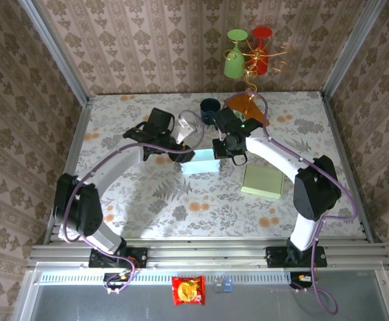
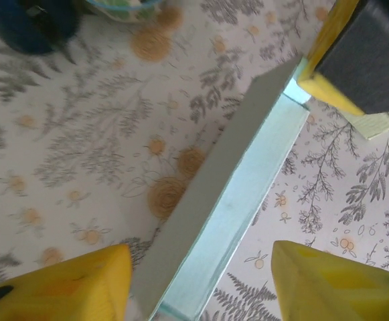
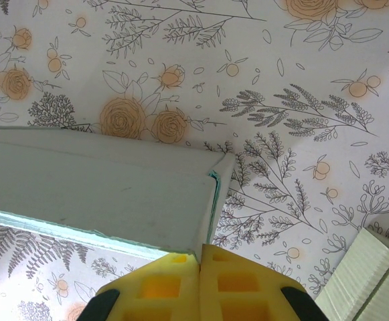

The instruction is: Fold the paper box

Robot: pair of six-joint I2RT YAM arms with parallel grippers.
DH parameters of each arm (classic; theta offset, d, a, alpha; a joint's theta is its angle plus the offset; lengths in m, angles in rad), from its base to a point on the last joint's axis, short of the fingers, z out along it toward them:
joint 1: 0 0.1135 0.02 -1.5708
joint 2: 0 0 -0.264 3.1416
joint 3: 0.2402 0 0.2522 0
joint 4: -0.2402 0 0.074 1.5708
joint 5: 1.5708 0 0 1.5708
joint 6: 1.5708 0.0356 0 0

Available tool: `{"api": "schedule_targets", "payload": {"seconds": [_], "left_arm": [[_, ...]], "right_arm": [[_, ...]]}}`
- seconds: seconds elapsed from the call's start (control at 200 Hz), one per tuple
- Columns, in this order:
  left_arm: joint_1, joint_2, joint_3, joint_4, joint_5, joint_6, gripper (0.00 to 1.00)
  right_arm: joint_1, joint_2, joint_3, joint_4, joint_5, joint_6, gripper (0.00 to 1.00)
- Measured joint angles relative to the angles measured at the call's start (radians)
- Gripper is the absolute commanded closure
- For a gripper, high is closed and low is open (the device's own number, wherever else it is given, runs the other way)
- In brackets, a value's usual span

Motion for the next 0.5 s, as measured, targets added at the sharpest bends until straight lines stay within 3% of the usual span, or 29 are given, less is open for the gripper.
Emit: {"api": "schedule_targets", "payload": {"seconds": [0.17,0.3,0.5], "left_arm": [[0.04,-0.09,0.003,-0.091,-0.024,-0.123,0.52],[0.063,-0.085,0.003,-0.189,-0.012,-0.185,0.46],[0.112,-0.038,0.006,-0.245,0.051,-0.275,0.48]], "right_arm": [[0.0,0.0,0.001,-0.002,0.0,0.008,1.0],[0.0,0.0,0.002,-0.003,0.0,0.017,1.0],[0.0,0.0,0.003,-0.005,0.0,0.017,1.0]]}}
